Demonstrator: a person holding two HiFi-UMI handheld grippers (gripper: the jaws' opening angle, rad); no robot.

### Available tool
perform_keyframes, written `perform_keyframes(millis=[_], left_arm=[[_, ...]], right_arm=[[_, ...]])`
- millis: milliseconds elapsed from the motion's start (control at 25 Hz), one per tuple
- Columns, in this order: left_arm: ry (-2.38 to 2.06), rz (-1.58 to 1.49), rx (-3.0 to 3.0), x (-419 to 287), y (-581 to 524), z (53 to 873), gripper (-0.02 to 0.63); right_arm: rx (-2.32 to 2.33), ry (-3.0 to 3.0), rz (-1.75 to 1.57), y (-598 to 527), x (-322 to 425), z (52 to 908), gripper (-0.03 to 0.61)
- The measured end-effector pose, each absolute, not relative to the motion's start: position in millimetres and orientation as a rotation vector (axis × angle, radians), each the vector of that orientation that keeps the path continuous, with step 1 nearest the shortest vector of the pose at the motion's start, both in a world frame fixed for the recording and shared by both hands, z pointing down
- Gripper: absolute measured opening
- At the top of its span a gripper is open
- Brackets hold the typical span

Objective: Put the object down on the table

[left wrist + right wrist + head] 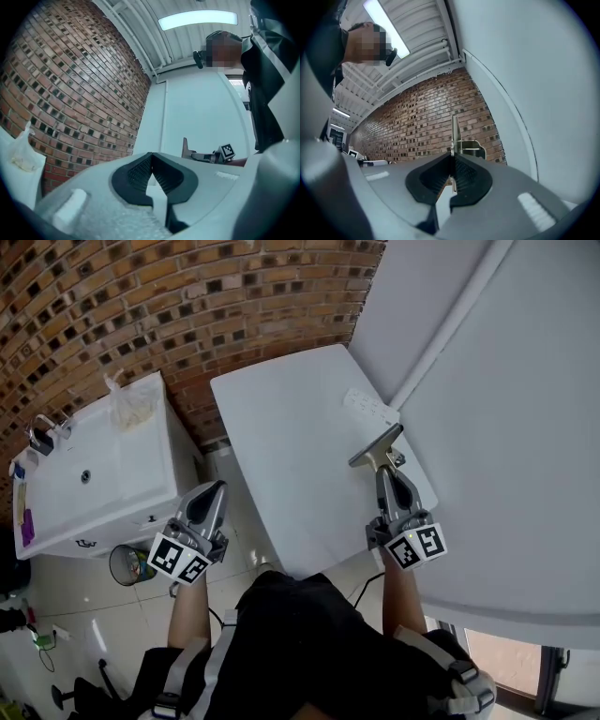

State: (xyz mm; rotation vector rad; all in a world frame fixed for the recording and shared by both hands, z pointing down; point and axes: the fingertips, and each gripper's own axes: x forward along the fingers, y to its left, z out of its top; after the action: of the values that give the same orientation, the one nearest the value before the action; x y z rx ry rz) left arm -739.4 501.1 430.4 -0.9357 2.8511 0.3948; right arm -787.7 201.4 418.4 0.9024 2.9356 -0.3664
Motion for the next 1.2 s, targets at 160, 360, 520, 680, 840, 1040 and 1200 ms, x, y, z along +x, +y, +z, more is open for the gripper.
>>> perform_keyframes(millis=[160, 360, 520, 680, 840, 1040, 1200], left_arm=[[2.793, 0.412, -0.978, -760.2, 474.5, 417.5, -0.002], [2.786, 0.420, -1.062, -779.9, 440.8, 425.5, -0.002], [2.760, 0.388, -1.173, -796.0, 407.6, 427.4, -0.002], [2.747, 0.346, -1.257, -805.4, 378.8, 434.3, -0.002], [2.741, 0.351, -1.313, -811.6, 362.8, 442.3, -0.003], [2.792, 0.303, -1.313, -821.4, 359.9, 460.0, -0.002], [2.792, 0.318, -1.306, -829.4, 355.5, 467.0, -0.002]], right_arm=[[0.887, 2.929, -0.343, 181.2, -795.9, 414.0, 0.002], [0.798, 2.965, -0.322, 147.0, -793.3, 410.9, 0.002], [0.668, 3.023, -0.240, 111.8, -784.9, 410.7, 0.002], [0.601, 3.051, -0.268, 91.1, -776.4, 418.3, 0.002], [0.577, 3.075, -0.277, 85.7, -779.0, 427.0, 0.002], [0.697, 3.089, -0.296, 105.6, -795.0, 435.2, 0.002], [0.827, 3.092, -0.341, 128.6, -820.6, 450.2, 0.002]])
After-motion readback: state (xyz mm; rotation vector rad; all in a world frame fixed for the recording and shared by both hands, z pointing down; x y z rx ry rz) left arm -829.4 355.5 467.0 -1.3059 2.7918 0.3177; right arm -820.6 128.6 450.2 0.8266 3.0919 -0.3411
